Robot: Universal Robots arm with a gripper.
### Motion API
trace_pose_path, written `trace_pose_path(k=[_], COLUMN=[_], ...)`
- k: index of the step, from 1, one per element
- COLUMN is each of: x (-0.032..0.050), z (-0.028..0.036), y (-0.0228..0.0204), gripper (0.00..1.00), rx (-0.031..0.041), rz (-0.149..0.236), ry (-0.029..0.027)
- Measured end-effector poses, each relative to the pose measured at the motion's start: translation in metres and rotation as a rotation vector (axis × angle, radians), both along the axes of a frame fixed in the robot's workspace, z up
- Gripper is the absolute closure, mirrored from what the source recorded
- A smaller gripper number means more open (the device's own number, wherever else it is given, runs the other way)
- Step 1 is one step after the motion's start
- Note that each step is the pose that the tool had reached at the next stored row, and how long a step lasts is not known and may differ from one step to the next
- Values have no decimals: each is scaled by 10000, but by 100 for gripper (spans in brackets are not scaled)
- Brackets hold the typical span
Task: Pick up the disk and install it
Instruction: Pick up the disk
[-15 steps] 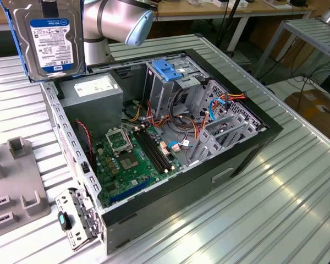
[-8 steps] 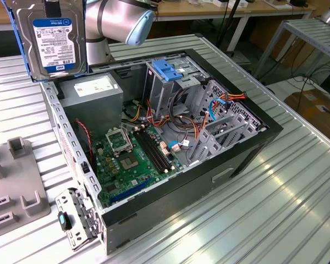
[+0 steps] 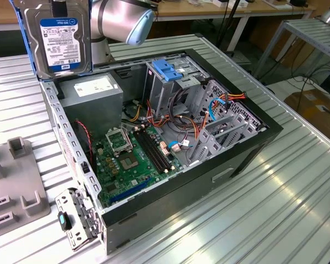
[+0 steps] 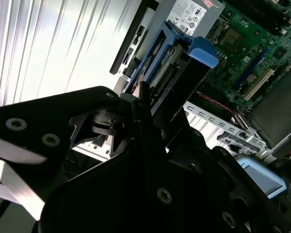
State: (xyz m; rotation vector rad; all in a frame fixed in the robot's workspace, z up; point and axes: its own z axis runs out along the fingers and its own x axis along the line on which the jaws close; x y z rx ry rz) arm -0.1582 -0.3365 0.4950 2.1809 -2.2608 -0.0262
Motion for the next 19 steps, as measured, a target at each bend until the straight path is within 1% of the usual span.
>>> trace_pose_path(k=[4,6,12,19], x=[68,117,204,209], z=[0,0,0,0], y=[0,0,0,0], gripper=[65,65,65,65], rx=[-1,-1,-2,-1], rz=[-1,0,-1,-1], ry=[0,0,1,0])
